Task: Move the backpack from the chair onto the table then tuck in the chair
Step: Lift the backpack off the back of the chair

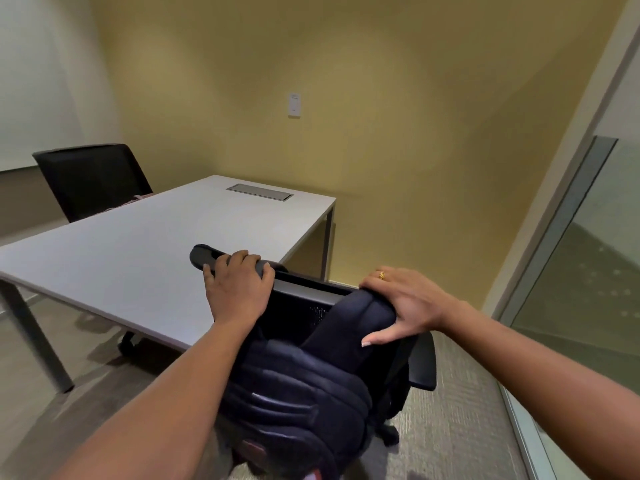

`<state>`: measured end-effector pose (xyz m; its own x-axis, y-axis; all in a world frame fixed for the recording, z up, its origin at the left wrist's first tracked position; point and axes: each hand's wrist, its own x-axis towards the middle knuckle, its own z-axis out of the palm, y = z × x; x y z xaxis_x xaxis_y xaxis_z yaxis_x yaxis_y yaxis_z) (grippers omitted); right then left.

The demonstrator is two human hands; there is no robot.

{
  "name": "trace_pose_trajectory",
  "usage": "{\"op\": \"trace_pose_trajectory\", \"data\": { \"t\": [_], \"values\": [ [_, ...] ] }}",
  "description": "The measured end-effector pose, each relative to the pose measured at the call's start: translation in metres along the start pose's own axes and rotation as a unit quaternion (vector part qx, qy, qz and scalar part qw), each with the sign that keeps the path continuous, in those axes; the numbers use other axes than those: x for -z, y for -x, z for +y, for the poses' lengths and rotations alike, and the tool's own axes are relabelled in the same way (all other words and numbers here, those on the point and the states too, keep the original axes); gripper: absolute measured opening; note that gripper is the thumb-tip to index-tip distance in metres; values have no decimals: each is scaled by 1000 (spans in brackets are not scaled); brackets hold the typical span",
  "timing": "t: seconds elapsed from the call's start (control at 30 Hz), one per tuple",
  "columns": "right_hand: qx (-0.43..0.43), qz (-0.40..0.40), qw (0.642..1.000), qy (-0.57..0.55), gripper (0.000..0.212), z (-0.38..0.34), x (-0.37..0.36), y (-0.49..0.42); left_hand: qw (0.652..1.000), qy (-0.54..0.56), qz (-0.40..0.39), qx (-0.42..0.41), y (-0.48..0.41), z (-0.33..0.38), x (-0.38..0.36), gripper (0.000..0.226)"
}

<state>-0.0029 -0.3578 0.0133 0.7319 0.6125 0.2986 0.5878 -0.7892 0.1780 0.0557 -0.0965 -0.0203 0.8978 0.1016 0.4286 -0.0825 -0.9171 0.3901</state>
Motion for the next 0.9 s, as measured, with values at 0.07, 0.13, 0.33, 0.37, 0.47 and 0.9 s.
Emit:
{"op": "trace_pose_trajectory", "data": {
  "t": [0.07, 0.13, 0.33, 0.37, 0.47, 0.9],
  "values": [
    [9, 52, 997, 54, 73, -4, -1, 2, 1000, -4, -3, 4, -1, -2, 1, 40],
    [13, 102, 991, 86, 71, -10, -1, 5, 1000, -6, -5, 9, -2, -3, 2, 40],
    [-5, 31, 999, -8, 74, -4, -3, 13, 1000, -7, 3, 11, -6, -5, 0, 38],
    [-16, 4, 997, -76, 72, 1, 0, 14, 1000, -9, 3, 10, -6, -5, -1, 38],
    [-37, -46, 979, -196, 68, 16, 7, 15, 1000, -15, 0, 10, -9, -5, -1, 39],
    [-72, 129, 989, 3, 66, -3, -10, 21, 1000, -26, 15, 5, -9, -11, -5, 37]
  ]
}}
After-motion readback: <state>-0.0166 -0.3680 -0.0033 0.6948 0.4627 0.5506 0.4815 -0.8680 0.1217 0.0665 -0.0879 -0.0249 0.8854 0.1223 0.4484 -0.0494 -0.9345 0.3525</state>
